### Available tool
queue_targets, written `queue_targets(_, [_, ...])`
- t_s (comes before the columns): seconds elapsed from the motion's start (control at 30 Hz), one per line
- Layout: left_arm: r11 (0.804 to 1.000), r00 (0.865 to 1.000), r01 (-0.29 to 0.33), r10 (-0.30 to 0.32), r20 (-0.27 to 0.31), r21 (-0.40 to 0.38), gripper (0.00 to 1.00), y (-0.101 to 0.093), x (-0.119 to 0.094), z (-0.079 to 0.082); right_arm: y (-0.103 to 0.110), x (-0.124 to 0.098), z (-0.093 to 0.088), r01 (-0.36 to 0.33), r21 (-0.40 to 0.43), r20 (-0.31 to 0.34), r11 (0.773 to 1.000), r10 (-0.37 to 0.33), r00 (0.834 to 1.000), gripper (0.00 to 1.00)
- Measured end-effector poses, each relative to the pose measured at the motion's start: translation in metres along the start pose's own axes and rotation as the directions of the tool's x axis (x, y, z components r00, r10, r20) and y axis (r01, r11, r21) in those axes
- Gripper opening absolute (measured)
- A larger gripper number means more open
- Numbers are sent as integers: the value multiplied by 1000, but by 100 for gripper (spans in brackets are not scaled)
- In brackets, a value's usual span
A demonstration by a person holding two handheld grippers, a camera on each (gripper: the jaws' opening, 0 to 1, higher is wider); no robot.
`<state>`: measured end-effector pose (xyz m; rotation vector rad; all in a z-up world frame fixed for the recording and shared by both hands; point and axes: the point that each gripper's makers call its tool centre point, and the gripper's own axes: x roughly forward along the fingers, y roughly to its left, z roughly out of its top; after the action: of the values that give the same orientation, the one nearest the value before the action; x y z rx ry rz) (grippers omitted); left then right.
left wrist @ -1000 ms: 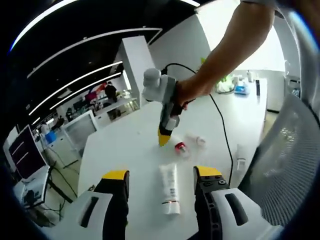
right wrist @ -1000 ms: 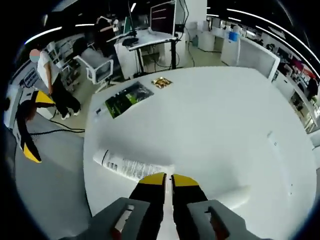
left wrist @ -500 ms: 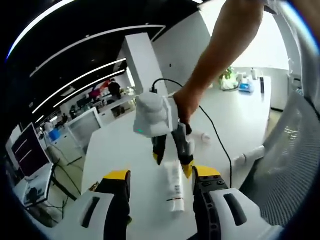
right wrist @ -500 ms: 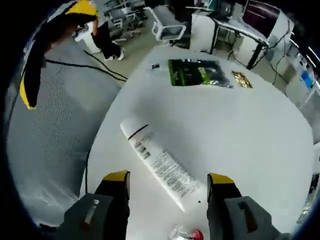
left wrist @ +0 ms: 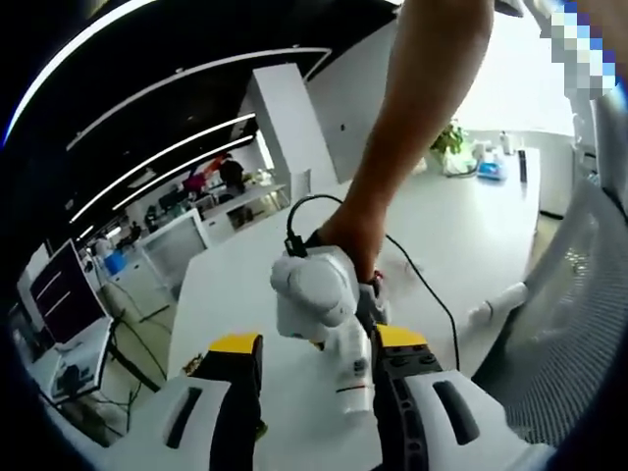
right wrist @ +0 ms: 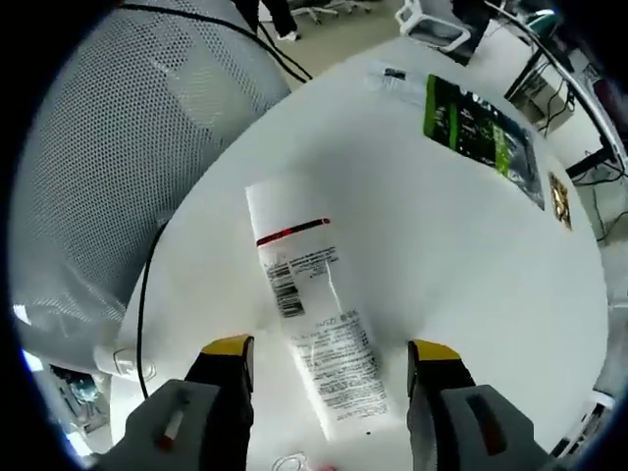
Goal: Arrange the skincare products in the storage area until every visible bottle or jar stands upright without overlapping.
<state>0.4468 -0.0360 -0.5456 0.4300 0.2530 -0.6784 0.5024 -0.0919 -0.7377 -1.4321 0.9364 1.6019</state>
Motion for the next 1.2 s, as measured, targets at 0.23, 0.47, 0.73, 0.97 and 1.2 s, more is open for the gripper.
queue_targets(0.23, [1000,1000,-10,10,-4,-1,39,2,0,-1,-6,-2,3,13,8,0,1000,-13,1000,56])
queue_targets(0.47, [1000,1000,-25,25,-6,-5,36,6,-1,-1,-1,-2,13,21,-37,-39,999,-22,999,30])
queue_targets(0.73, [1000,1000,-25,25,-11,3,34,6,-1,-3,-1,-5,3,-2,38,-27,999,3,1000,21])
queue_targets(0.97, [1000,1000,-15,15,-10,5,33,4,-1,-2,2,-12,-4,41,-39,-45,998,-42,998,18])
queue_targets(1.2, [1000,1000,-4,4,-13,10,34,2,-1,-2,-10,-29,0,111,-27,-12,993,-112,994,18])
